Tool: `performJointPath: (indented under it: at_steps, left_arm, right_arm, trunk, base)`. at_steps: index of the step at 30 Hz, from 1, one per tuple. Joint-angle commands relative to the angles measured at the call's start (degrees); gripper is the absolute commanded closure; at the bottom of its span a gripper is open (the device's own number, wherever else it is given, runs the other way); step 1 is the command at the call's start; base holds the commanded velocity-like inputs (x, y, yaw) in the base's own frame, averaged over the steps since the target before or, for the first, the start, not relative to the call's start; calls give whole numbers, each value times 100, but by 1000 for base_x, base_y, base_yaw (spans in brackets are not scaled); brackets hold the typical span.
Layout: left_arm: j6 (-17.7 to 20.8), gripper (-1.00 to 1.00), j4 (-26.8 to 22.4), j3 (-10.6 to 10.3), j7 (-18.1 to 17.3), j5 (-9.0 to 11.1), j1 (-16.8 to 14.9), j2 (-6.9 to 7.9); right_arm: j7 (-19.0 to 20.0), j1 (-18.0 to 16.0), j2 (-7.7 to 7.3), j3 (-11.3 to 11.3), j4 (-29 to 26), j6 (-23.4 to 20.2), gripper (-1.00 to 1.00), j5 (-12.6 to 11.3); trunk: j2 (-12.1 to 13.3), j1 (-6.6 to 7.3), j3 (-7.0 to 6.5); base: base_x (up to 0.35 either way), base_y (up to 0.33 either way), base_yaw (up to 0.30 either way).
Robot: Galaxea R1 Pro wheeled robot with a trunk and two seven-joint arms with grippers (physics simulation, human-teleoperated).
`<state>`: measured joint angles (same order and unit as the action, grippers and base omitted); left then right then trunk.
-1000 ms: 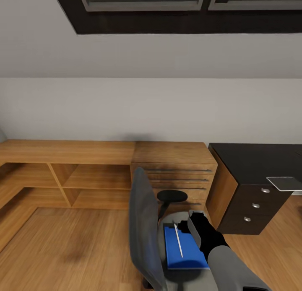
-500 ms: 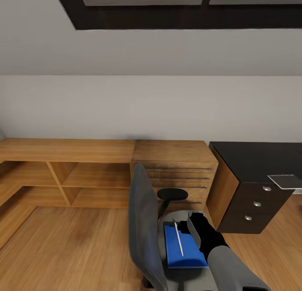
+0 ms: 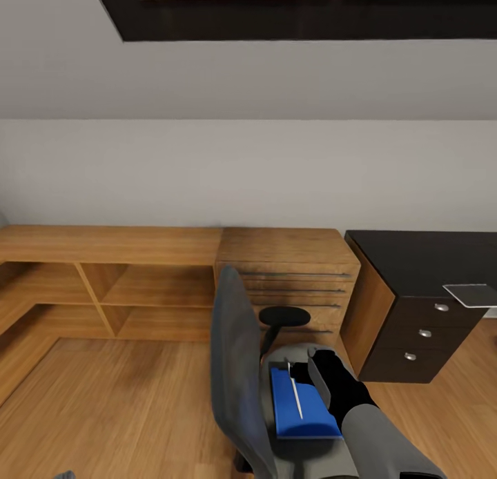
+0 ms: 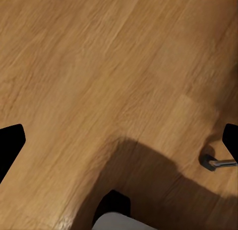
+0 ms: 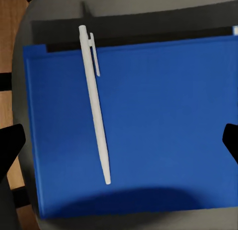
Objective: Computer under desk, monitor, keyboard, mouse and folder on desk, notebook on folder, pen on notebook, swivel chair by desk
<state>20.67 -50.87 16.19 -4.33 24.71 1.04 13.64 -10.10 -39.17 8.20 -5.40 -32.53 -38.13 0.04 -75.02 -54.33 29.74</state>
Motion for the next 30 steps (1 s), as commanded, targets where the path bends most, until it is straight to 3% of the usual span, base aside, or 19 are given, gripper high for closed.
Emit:
performJointPath:
  at_steps: [1,10,25,30]
  left_arm:
    - [42,-100,-13,13,-16,32,2,-1]
    - [50,-100,-19,8,-16,34,2,-2]
    - [51,-100,-3,7,-16,43,2,-2]
    - [51,-100,-2,7,-16,43,2,-2]
  right_arm:
    - [-13,-3,7,-11,-8,-22,-100,0]
    - [-10,-3,7,232,-6,-22,-100,-2]
    - [-9,-3,7,293,1,-19,-100,-4]
    - [-9,-3,7,294,1,-19,-100,-4]
  trunk:
    - [-45,-23,23]
    - [-406,-221,185]
    - [-406,-221,185]
    - [-606,-331,275]
  base:
    - [0,0,0]
    - [0,0,0]
    - [0,0,0]
    - [0,0,0]
